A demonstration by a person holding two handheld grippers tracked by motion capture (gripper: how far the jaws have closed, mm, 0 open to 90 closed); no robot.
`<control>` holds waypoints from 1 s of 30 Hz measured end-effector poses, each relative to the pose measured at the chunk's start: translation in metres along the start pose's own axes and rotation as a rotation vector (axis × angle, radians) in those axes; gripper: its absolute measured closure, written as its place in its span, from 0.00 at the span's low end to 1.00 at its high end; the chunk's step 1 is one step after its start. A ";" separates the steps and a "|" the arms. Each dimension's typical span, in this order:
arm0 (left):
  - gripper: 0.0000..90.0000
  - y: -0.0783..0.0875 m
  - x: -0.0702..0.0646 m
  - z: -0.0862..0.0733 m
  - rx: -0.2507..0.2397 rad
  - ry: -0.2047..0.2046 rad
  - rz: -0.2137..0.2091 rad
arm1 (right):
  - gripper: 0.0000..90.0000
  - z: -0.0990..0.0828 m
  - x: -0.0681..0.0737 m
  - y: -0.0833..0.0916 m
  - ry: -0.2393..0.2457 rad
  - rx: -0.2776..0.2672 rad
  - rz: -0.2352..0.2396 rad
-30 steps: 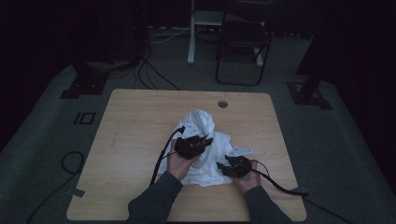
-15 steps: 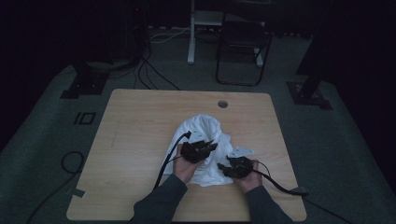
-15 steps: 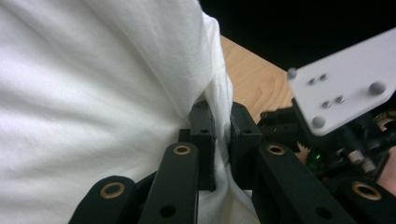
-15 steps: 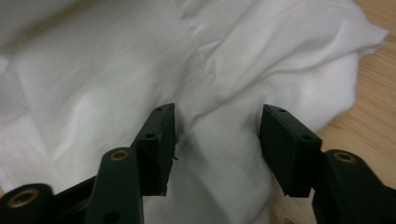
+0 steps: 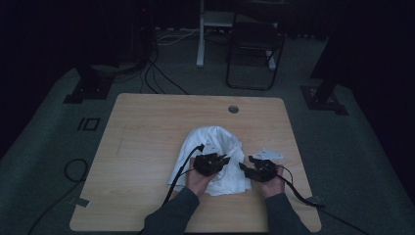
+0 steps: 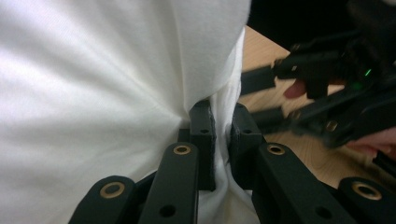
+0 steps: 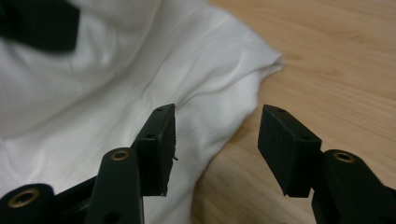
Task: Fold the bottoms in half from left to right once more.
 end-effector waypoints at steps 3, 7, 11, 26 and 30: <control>0.92 -0.005 -0.002 -0.005 0.012 0.004 -0.004 | 0.51 0.002 -0.003 0.006 -0.011 -0.030 0.006; 0.92 -0.013 -0.004 -0.012 0.034 -0.001 -0.002 | 0.50 0.005 -0.004 0.012 -0.026 -0.065 0.022; 0.92 -0.017 -0.007 -0.015 0.048 -0.011 0.008 | 0.47 0.008 -0.005 0.017 -0.038 -0.094 0.041; 0.92 -0.030 -0.011 -0.027 0.093 -0.059 0.062 | 0.32 0.031 0.015 0.026 0.024 -0.166 0.082; 0.92 -0.031 -0.012 -0.027 0.093 -0.054 0.063 | 0.34 0.042 0.016 0.024 0.021 -0.191 0.100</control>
Point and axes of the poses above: each handheld gripper's, and its own axes: y roughly backward along the jaws, z roughly out of its top, x roughly to its left, the point moved 4 cm from there along -y, roughly forward along the jaws, and after that the axes turned 7 degrees about x, right-handed, at the moved point
